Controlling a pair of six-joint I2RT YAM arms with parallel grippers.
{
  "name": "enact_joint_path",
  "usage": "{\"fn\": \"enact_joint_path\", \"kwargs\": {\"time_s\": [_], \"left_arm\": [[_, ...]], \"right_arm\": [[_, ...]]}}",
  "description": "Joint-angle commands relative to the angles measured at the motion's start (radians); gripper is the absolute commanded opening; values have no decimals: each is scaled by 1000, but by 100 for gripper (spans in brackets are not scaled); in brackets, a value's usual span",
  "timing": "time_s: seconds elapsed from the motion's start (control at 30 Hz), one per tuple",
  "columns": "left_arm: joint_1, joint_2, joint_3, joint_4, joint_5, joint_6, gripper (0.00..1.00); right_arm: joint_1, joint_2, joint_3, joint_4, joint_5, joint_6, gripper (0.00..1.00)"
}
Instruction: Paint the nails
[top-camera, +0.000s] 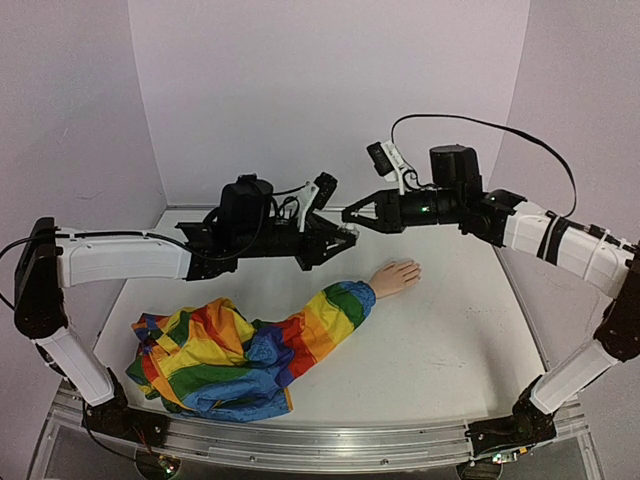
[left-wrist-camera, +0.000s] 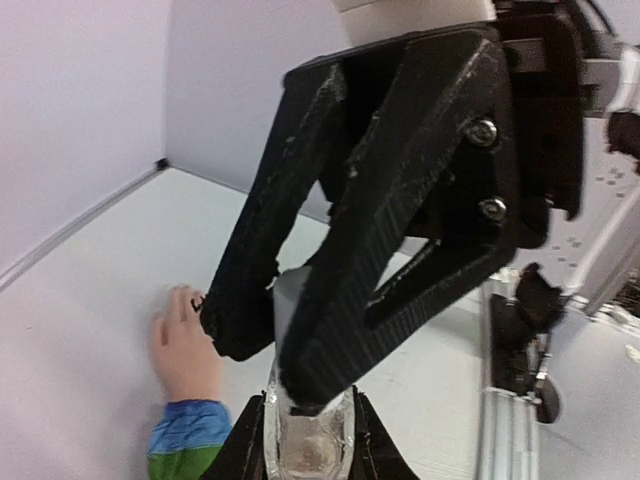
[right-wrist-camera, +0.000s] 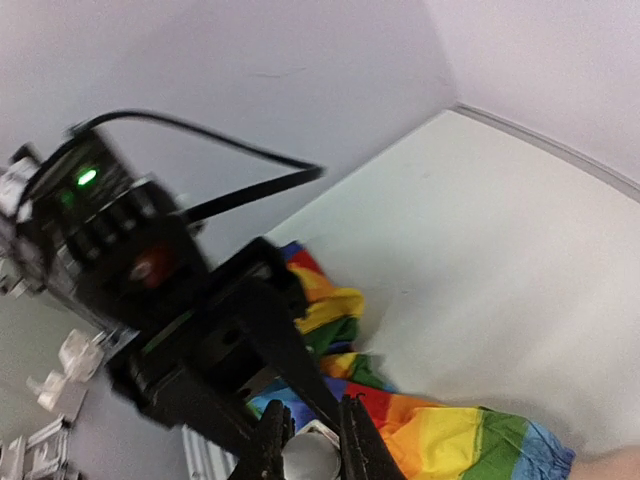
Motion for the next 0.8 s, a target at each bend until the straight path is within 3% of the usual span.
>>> {"fn": "enact_joint_path", "kwargs": {"time_s": [0.0, 0.07, 0.13, 0.27, 0.37, 0.5, 0.6, 0.77], "left_arm": [[0, -57, -9, 57, -594, 144, 0], [-20, -50, -4, 56, -645, 195, 0], [-27, -45, -8, 54, -649, 207, 0], [-30, -39, -19, 52, -600, 210, 0], [-30, -35, -21, 50, -549, 218, 0], [-30, -26, -26, 46, -538, 218, 0], [-31, -20, -29, 42, -525, 216, 0], [-34, -11, -22, 36, -496, 221, 0]], "right_arm": [[136, 26, 41, -124, 522, 147, 0], [170, 39, 80, -170, 650, 186, 0], [174, 35, 96, -181, 685, 203, 0], [162, 53, 169, -227, 607, 155, 0], [118, 69, 220, -278, 440, 127, 30], [49, 72, 262, -342, 315, 125, 56], [32, 77, 287, -382, 293, 100, 67], [33, 115, 313, -400, 275, 86, 67]]}}
